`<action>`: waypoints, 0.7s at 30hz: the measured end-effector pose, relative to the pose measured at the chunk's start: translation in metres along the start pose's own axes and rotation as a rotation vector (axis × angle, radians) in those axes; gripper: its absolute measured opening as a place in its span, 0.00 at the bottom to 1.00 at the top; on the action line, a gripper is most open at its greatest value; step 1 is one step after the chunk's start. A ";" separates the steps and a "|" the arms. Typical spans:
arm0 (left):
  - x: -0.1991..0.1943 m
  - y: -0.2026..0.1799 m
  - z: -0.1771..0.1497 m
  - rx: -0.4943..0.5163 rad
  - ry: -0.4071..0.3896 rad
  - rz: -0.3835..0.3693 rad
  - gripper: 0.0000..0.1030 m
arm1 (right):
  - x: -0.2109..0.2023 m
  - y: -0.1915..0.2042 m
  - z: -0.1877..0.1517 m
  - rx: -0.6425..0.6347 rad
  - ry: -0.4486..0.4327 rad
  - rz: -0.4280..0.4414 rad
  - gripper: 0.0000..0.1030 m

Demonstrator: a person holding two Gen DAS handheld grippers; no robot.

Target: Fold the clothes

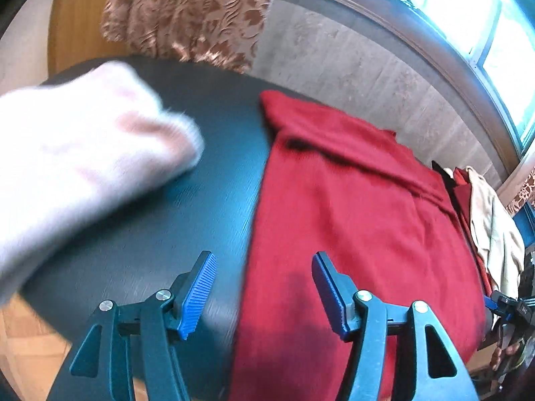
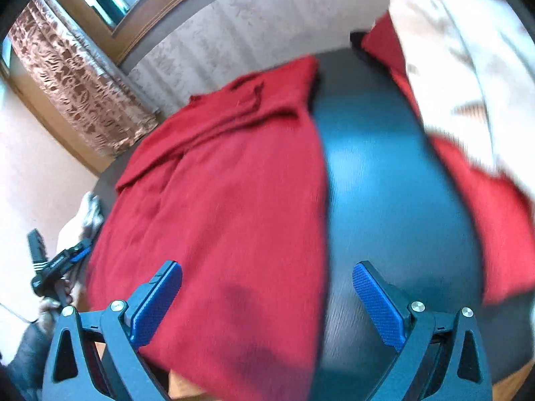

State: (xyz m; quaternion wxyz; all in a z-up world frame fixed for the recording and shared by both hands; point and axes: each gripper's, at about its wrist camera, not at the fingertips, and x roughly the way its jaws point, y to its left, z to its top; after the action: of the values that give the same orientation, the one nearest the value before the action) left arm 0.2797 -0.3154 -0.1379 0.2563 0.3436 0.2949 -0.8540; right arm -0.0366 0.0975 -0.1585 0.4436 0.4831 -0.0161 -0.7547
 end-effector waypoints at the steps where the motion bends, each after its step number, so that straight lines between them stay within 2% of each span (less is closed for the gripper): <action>1: -0.004 0.003 -0.008 -0.005 0.000 -0.007 0.59 | -0.003 0.001 -0.010 -0.002 -0.010 0.017 1.00; 5: -0.020 0.006 -0.030 -0.007 -0.002 -0.043 0.61 | -0.010 0.001 -0.032 0.037 -0.048 0.158 1.00; 10: -0.027 0.005 -0.046 -0.012 0.002 -0.079 0.63 | -0.002 0.012 -0.040 -0.019 -0.057 0.180 1.00; 15: -0.029 -0.001 -0.052 0.020 0.007 -0.072 0.63 | 0.004 0.033 -0.051 -0.167 -0.073 0.073 1.00; 21: -0.032 -0.003 -0.061 0.019 0.019 -0.045 0.63 | 0.016 0.051 -0.054 -0.290 -0.029 -0.060 1.00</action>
State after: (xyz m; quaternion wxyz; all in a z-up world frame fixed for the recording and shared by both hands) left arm 0.3242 -0.2643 -0.1493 0.2309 0.3471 0.2969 -0.8591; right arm 0.0351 0.0775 -0.1753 0.4856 0.4032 0.1012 -0.7690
